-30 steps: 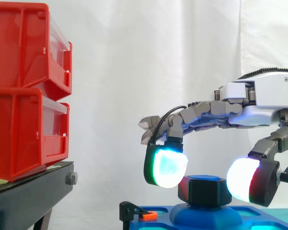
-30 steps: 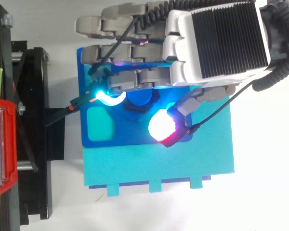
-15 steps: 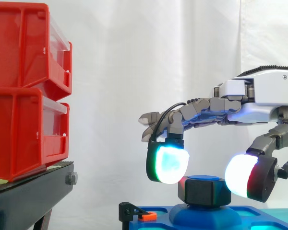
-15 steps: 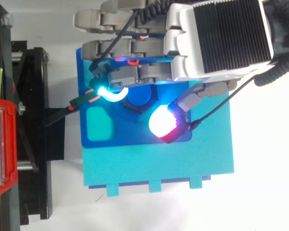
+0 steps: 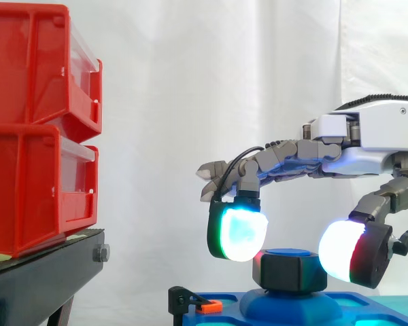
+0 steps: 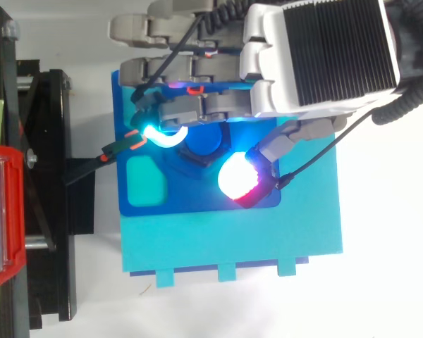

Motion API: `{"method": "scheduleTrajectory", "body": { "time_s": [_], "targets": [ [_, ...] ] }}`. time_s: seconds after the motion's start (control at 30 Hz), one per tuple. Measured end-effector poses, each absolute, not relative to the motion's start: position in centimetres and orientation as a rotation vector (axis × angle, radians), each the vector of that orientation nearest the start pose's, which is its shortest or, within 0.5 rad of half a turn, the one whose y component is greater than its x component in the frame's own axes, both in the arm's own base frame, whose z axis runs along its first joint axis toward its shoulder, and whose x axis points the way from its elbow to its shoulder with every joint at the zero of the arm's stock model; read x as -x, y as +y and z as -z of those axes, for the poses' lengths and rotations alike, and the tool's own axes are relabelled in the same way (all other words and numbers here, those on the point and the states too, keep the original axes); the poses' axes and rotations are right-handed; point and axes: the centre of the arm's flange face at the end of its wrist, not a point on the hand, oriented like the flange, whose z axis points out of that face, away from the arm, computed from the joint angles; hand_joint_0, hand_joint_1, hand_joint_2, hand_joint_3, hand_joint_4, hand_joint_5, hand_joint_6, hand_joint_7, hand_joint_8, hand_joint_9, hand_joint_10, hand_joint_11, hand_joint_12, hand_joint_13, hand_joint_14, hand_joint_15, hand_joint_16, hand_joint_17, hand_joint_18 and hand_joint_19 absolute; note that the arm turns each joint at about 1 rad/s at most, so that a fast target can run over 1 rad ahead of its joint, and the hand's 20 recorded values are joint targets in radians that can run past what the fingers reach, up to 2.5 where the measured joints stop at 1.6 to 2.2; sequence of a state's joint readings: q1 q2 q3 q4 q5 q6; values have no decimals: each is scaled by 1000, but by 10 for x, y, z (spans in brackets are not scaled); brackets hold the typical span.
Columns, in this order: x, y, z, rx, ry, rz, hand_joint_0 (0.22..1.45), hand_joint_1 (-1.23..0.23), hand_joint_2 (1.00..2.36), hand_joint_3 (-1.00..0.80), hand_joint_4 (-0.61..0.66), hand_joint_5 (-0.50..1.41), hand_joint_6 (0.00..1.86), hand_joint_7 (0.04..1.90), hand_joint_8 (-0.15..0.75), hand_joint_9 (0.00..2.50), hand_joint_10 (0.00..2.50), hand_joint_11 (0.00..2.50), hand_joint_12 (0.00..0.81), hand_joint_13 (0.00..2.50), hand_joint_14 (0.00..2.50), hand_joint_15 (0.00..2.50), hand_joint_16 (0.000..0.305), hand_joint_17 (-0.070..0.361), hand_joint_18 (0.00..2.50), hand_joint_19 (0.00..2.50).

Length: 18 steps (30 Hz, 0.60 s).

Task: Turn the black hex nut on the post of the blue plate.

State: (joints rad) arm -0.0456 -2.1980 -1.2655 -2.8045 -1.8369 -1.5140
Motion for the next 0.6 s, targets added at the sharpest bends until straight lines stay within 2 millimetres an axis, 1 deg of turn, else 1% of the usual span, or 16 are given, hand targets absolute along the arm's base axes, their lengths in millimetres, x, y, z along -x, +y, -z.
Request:
{"method": "scheduleTrajectory", "body": {
  "time_s": [0.5, 0.6],
  "targets": [
    [-710, -145, -283, 131, 1570, -218, 400, -561, 1000, -500, 432, -92, 502, 1102, 63, 187, 218, 356, 287, 95, 0, 30, 44, 100, 193, 229],
    [-710, -147, -283, 130, 1573, -218, 393, -584, 1000, -500, 447, -92, 502, 1095, 67, 163, 370, 342, 289, 95, 0, 35, 45, 101, 194, 228]
  ]
}}
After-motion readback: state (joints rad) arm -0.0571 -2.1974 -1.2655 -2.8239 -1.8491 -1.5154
